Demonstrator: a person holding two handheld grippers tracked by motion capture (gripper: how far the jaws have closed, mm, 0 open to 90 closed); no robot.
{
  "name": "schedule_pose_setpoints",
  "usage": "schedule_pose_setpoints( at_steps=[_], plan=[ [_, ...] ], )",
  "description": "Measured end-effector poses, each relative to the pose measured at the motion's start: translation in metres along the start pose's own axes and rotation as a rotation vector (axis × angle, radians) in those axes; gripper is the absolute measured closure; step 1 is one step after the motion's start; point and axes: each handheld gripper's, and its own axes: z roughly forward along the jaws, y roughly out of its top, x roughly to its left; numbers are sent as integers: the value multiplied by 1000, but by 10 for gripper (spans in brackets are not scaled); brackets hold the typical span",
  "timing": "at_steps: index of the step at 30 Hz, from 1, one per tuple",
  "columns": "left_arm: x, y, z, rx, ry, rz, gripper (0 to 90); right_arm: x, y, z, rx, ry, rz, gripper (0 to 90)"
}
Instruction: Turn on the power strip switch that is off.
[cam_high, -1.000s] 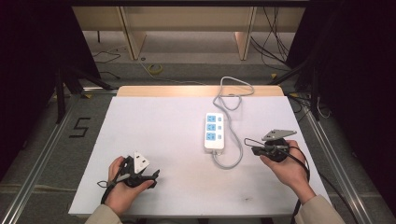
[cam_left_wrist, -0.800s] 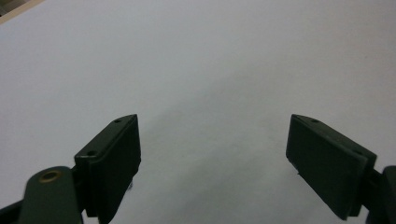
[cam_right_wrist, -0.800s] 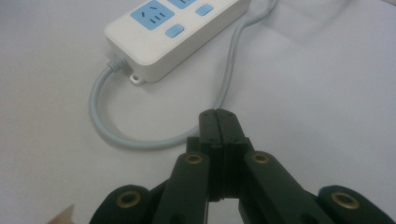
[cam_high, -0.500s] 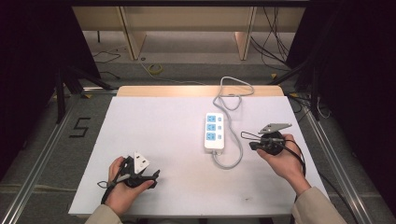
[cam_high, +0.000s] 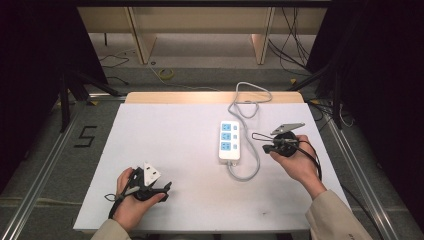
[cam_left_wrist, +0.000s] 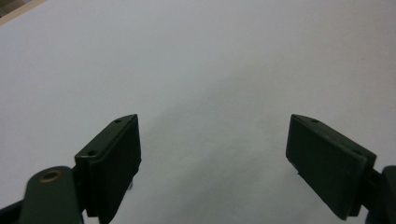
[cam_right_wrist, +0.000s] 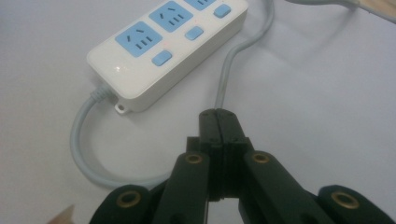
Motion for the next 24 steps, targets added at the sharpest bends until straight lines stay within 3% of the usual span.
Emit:
schedule_pose_setpoints(
  at_steps=[24],
  plan=[
    [-2,1,1,4,-4,9,180,-3,24,18,20,-2,5,900]
  ],
)
